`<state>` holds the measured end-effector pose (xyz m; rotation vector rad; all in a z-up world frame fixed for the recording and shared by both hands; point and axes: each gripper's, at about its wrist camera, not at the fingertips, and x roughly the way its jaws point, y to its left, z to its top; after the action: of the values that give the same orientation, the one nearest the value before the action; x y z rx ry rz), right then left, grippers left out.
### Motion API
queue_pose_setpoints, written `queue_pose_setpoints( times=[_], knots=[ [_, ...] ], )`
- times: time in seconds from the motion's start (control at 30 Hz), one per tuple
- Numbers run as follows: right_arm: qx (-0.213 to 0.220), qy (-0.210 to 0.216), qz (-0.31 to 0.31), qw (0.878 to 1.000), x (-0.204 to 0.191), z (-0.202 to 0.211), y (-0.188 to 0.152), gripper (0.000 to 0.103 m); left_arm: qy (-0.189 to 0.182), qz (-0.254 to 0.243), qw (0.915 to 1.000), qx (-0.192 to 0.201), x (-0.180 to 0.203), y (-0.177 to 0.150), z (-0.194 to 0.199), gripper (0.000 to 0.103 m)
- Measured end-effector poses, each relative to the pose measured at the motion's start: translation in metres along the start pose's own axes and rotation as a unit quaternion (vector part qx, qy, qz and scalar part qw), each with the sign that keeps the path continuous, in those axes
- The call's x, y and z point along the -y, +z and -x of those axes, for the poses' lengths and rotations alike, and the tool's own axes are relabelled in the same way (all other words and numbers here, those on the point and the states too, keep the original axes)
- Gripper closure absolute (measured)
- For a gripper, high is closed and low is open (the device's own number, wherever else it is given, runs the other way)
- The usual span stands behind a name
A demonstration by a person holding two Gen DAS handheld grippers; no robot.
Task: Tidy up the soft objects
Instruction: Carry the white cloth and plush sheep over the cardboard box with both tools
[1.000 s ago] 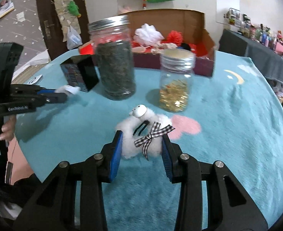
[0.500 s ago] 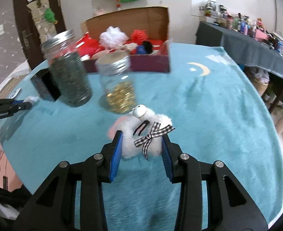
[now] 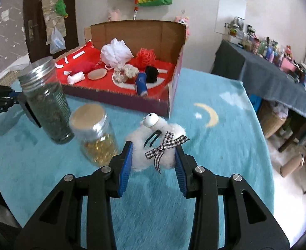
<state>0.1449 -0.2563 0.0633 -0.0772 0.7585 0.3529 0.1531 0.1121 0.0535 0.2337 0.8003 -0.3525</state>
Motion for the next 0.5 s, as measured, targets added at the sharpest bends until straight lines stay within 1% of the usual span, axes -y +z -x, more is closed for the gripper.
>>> queue_pose_setpoints(
  times=[0.1,0.17,0.33,0.5],
  knots=[
    [0.002,0.004,0.012,1.0,0.001,-0.004,0.009,0.067,-0.012,-0.006,0.9999,0.004,-0.004,0.007,-0.002,0.087],
    [0.003,0.01,0.02,1.0,0.001,-0.007,0.015,0.067,-0.026,-0.009,0.9996,0.007,-0.006,0.012,-0.004,0.087],
    [0.002,0.022,0.047,0.999,-0.004,-0.013,0.026,0.067,-0.031,-0.03,0.999,0.01,-0.004,0.025,-0.004,0.087],
    [0.005,0.039,0.055,0.998,-0.004,-0.017,0.039,0.067,-0.038,-0.048,0.998,0.016,0.0,0.043,-0.001,0.087]
  ],
)
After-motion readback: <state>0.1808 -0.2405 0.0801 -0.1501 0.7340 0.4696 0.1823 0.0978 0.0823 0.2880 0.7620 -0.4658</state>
